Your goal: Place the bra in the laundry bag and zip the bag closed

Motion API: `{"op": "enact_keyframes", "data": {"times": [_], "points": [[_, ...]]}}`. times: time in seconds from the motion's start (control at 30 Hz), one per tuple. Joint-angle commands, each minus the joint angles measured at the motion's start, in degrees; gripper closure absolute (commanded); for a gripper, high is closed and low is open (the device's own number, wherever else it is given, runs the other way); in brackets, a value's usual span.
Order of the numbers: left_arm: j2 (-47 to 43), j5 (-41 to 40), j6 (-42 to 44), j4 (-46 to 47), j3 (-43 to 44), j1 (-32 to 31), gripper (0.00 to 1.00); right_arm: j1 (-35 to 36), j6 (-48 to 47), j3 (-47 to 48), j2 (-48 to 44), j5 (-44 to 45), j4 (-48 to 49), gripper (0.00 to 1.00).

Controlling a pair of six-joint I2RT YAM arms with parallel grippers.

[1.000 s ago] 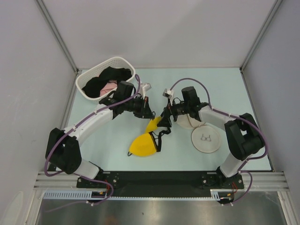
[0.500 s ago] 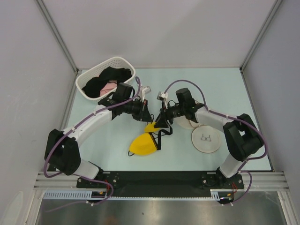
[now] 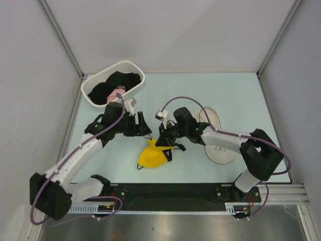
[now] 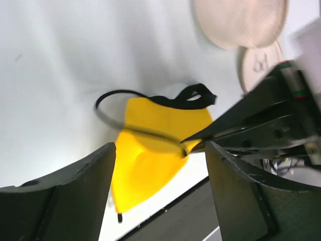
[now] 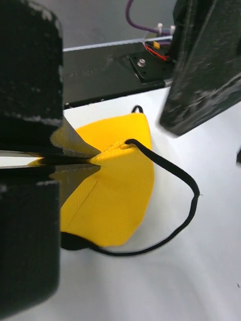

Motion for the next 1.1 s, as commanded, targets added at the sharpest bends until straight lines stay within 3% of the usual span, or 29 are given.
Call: {"op": "enact_keyframes", "data": {"times": [0.0, 0.2, 0.47, 0.77, 0.9, 1.07], "points": [[-8.5, -10.4, -13.2, -2.5, -6.6, 1.8, 0.24, 1.1, 5.1, -0.5, -4.7, 11.1, 2.1, 1.0], [-9.3, -9.4, -18.9, -6.6, -13.1, 2.1, 0.28, 1.1, 7.1, -0.4, -6.0, 13.3, 0.6, 1.0], [-7.7, -3.2, -22.3, 0.7, -21.4, 2.1, 0.3, 1.2, 10.1, -1.0, -6.9, 13.1, 1.6, 1.0], [-6.0, 0.9, -22.8, 6.0, -25.6, 1.9, 0.74, 4.6, 11.5, -0.4, -9.8, 17.4, 0.3, 1.0], [-5.4, 1.9, -23.4, 7.9, -26.0, 1.8, 1.0, 8.6, 12.6, -0.9, -10.0, 22.0, 0.6, 1.0], [-6.1, 2.1, -24.4, 9.0, -26.0, 1.8, 1.0, 15.3, 11.5, -2.2, -8.7, 30.4, 0.6, 1.0]]}}
